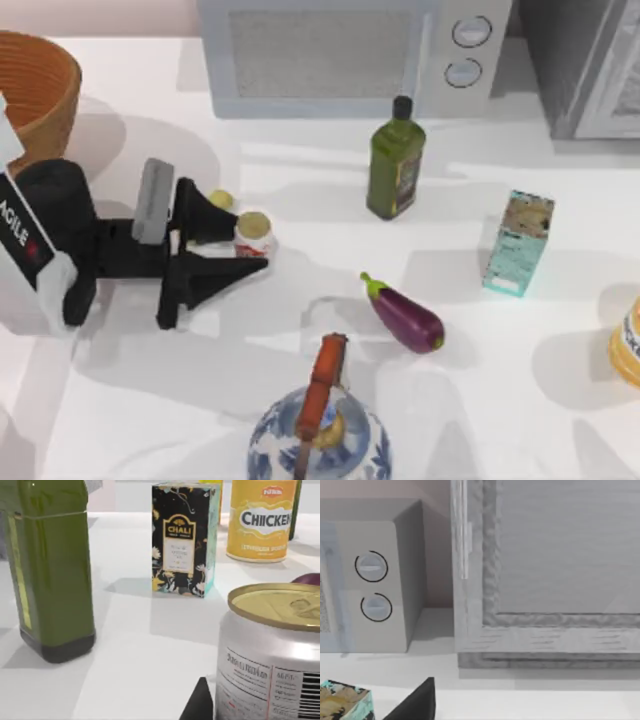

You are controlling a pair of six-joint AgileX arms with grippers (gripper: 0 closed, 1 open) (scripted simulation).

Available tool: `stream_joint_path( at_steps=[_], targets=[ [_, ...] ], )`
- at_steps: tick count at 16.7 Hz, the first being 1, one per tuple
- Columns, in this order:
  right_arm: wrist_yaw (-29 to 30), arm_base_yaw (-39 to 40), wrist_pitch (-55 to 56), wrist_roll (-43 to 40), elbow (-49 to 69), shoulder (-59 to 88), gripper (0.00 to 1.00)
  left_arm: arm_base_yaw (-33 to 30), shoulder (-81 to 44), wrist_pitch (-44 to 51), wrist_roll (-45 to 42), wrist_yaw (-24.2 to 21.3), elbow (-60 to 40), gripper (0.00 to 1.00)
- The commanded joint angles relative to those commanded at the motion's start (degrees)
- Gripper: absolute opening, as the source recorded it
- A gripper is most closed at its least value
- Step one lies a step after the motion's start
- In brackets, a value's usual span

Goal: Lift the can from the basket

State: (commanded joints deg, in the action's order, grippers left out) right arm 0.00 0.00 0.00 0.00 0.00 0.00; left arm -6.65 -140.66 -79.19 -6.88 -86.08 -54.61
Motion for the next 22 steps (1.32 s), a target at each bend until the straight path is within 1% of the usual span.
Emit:
stream_joint_path(
  at_steps=[6, 19, 20, 22],
  targets=[
    [0.00, 0.00, 0.00, 0.00, 0.00, 0.00, 1.00, 0.00, 0.00, 0.00, 0.00, 0.00, 0.00, 0.00],
    [0.00, 0.00, 0.00, 0.00, 0.00, 0.00, 1.00, 0.00, 0.00, 0.00, 0.00, 0.00, 0.00, 0.98],
    [0.00, 0.00, 0.00, 0.00, 0.00, 0.00, 1.00, 0.00, 0.00, 0.00, 0.00, 0.00, 0.00, 1.00],
    [0.00, 0.00, 0.00, 0.00, 0.00, 0.00, 1.00, 0.00, 0.00, 0.00, 0.00, 0.00, 0.00, 1.00]
  ],
)
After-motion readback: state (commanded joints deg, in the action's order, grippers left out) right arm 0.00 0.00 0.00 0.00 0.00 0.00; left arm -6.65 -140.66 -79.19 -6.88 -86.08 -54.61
